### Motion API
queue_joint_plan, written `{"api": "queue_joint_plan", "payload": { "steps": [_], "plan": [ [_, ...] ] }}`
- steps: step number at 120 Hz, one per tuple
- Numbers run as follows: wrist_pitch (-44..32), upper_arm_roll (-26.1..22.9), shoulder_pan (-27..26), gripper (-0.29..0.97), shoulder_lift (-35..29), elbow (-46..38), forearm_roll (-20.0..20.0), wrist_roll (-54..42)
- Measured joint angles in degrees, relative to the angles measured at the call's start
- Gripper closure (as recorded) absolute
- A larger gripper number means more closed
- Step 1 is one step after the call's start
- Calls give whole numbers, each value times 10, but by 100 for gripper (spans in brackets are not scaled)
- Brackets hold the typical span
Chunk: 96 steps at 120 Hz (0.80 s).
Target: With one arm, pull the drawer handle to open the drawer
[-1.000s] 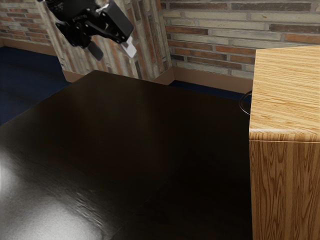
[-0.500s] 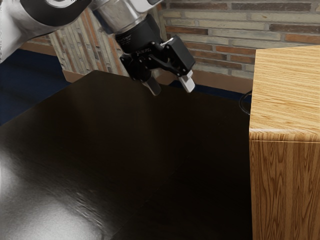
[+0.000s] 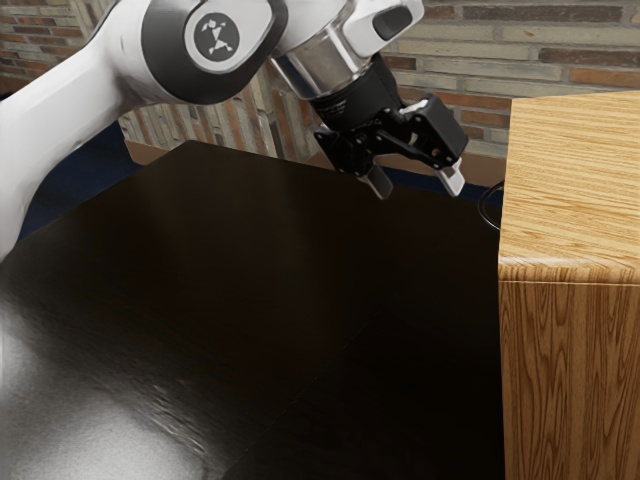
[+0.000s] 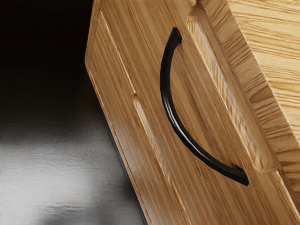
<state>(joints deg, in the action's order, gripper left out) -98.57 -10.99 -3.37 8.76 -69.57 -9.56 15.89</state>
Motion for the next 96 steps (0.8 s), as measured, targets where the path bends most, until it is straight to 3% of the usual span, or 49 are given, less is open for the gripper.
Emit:
{"api": "queue_joint_plan", "payload": {
  "steps": [96],
  "plan": [
    [-96, 1, 3, 0, 24, -48, 4, 18]
  ]
}}
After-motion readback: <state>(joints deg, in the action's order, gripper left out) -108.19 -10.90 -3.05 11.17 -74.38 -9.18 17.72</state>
